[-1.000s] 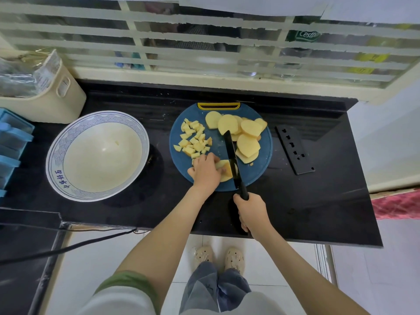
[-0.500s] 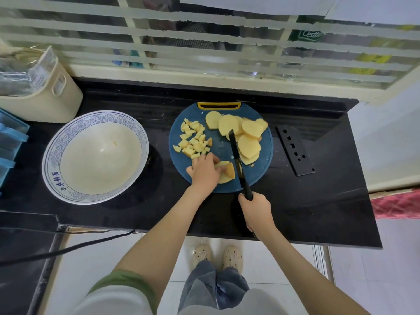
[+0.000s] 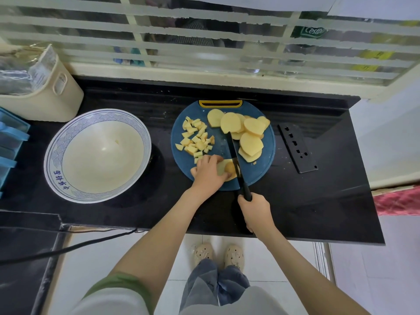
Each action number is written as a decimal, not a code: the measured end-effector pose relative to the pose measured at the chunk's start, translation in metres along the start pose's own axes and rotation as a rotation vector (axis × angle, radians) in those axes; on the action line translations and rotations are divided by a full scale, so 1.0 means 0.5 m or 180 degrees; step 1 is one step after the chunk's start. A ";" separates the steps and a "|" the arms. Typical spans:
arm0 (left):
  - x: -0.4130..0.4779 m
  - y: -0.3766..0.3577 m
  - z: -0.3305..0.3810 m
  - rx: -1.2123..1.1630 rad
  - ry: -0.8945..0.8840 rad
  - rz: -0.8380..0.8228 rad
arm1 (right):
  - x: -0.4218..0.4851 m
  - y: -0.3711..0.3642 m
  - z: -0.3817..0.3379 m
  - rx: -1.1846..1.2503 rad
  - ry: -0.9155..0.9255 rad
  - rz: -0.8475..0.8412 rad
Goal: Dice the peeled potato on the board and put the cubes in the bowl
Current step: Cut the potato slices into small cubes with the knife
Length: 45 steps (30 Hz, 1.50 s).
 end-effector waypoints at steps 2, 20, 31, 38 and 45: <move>0.005 0.000 0.000 -0.0170 0.0068 0.0030 | -0.005 0.001 -0.002 0.0003 0.0016 0.0065; 0.022 -0.009 0.012 -0.0342 0.0376 0.0191 | -0.009 -0.003 -0.009 -0.0350 0.0011 -0.0025; 0.024 -0.007 0.013 -0.0345 0.0364 0.0198 | -0.007 -0.006 -0.010 -0.0204 0.0005 0.0013; 0.024 -0.007 0.012 -0.0325 0.0340 0.0227 | -0.004 -0.002 -0.012 -0.0299 0.0014 -0.0006; 0.025 -0.005 0.014 -0.0213 0.0348 0.0162 | -0.004 -0.001 -0.013 -0.0372 0.0032 -0.0060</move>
Point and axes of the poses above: each hand's wrist, its own x-axis towards the middle knuckle, its own y-axis out of the back of the hand, z = x × y, the point moved 1 cm from there along x, towards the middle knuckle, and after that the axes turned 7 degrees about y, right-handed, at the moved point
